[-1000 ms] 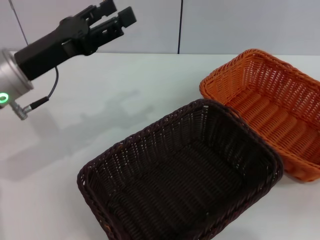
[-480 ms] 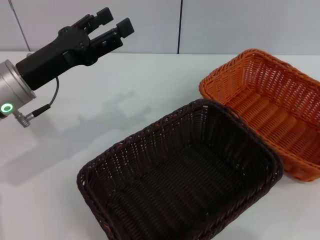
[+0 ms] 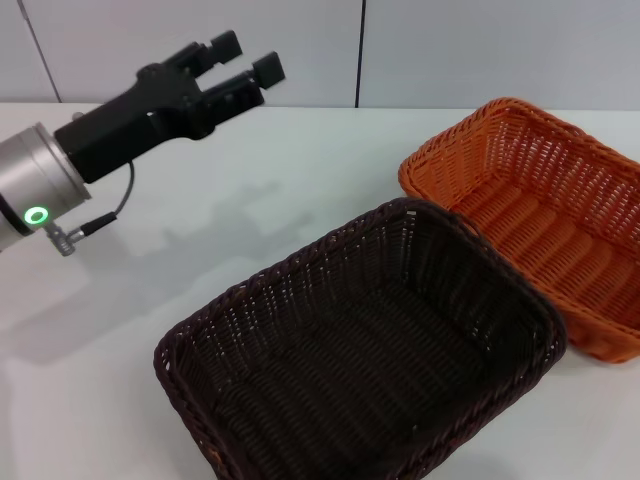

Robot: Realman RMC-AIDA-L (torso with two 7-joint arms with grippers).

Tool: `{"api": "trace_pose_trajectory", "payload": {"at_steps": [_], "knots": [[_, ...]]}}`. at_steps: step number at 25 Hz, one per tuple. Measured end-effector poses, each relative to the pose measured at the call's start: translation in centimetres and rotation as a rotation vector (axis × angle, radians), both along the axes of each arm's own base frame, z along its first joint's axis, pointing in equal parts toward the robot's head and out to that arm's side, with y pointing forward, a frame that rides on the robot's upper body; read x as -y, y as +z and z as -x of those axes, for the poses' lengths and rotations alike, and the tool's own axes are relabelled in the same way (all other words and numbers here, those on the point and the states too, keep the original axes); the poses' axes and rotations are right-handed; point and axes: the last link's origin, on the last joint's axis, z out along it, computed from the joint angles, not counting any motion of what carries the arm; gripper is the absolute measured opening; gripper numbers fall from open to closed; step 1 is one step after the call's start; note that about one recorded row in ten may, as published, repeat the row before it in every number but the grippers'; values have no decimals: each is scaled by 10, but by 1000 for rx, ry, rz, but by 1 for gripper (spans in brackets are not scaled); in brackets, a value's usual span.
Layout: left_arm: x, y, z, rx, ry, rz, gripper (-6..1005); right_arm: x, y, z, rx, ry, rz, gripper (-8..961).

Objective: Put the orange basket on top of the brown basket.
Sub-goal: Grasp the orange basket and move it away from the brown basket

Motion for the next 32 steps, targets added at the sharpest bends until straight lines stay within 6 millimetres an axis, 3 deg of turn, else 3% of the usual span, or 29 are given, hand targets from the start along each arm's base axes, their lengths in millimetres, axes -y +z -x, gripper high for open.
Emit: {"api": "trace_pose_trajectory", "payload": {"at_steps": [12, 32], "knots": [[-1, -10, -6, -33, -18, 34, 840, -10, -48, -6, -82, -77, 82, 521], [5, -17, -2, -44, -16, 62, 840, -15, -96, -26, -102, -120, 38, 511]]}}
